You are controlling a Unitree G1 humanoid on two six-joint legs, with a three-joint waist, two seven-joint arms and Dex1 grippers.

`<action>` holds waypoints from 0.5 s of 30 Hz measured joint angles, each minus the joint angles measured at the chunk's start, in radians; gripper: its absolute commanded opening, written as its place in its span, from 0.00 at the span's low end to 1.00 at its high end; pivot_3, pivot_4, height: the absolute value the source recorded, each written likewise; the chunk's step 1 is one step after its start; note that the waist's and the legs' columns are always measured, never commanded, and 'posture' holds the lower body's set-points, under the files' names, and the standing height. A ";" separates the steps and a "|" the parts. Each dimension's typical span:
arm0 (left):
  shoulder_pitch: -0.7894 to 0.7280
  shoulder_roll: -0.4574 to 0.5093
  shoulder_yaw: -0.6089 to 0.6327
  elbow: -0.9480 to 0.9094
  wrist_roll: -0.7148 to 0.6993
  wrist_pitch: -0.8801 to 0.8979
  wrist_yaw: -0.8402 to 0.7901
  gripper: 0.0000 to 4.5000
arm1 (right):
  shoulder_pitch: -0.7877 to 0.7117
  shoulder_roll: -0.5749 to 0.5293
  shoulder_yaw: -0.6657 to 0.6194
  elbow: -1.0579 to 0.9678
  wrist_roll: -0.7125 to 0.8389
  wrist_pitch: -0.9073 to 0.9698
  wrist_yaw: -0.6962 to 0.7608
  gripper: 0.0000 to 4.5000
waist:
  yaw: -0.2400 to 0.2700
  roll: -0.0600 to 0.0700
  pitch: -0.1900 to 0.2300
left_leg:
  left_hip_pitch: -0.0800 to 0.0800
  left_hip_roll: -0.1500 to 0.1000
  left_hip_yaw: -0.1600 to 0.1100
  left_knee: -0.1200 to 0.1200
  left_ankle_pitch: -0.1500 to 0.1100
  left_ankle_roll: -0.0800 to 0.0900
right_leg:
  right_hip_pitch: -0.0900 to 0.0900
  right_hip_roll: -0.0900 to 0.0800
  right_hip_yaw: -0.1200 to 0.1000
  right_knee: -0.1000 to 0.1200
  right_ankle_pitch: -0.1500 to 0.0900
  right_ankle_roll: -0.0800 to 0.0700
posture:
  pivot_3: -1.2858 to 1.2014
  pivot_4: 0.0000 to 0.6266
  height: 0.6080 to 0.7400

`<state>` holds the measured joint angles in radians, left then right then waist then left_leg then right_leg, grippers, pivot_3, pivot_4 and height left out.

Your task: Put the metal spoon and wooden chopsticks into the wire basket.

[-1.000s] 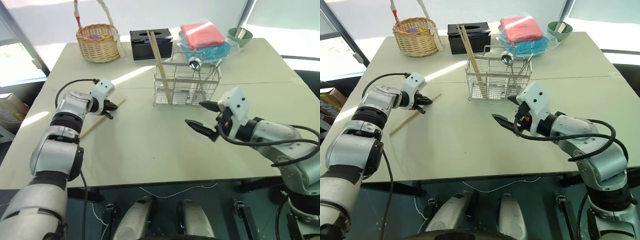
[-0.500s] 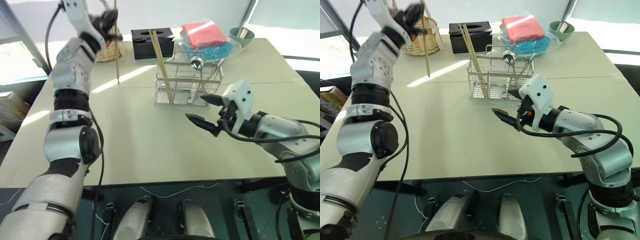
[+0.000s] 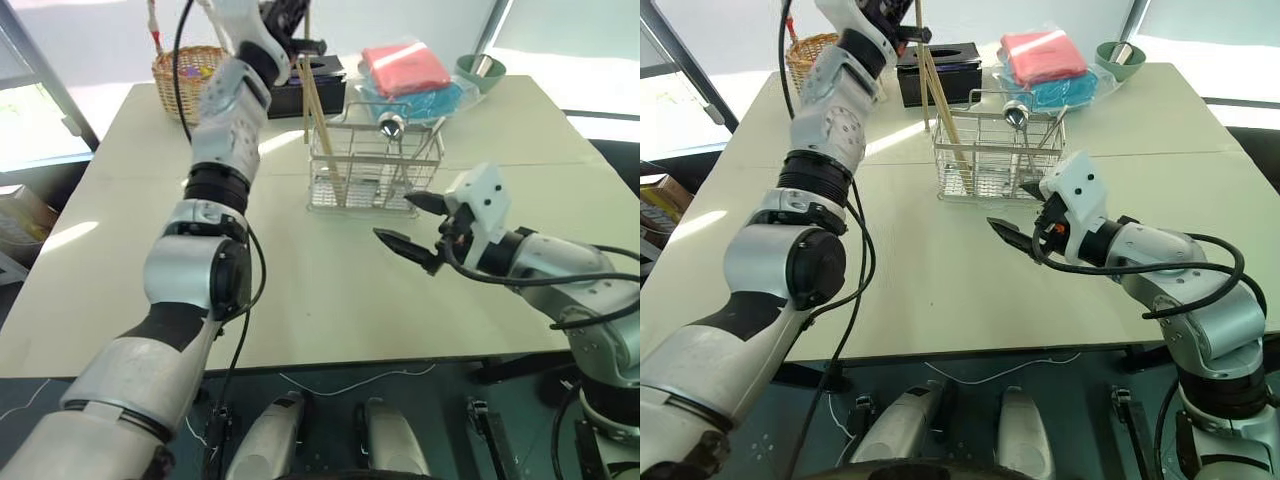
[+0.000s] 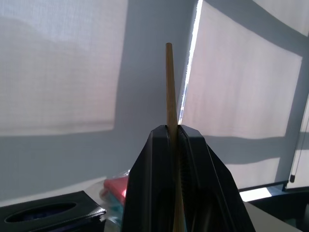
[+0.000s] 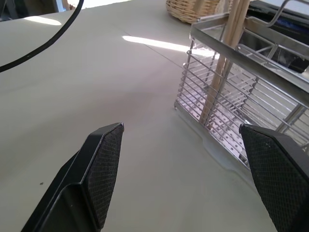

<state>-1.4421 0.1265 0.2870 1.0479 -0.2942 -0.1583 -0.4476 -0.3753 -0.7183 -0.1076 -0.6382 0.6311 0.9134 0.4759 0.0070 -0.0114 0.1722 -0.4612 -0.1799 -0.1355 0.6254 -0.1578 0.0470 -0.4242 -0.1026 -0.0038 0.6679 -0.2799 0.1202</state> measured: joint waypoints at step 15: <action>-0.097 -0.016 -0.018 0.078 0.024 -0.092 -0.006 0.01 | 0.013 0.000 -0.023 -0.031 0.019 0.017 -0.032 0.89 | 0.005 0.000 0.000 | -0.001 0.000 0.000 0.004 -0.001 0.001 | 0.001 0.000 0.000 0.000 0.001 0.001 | 0.52 0.24 0.89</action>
<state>-1.5392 0.1109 0.2694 1.1262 -0.2707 -0.2505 -0.4538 -0.3627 -0.7183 -0.1310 -0.6688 0.6503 0.9301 0.4436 0.0120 -0.0114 0.1721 -0.4622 -0.1800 -0.1353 0.6291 -0.1587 0.0485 -0.4234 -0.1024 -0.0040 0.6679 -0.2791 0.1216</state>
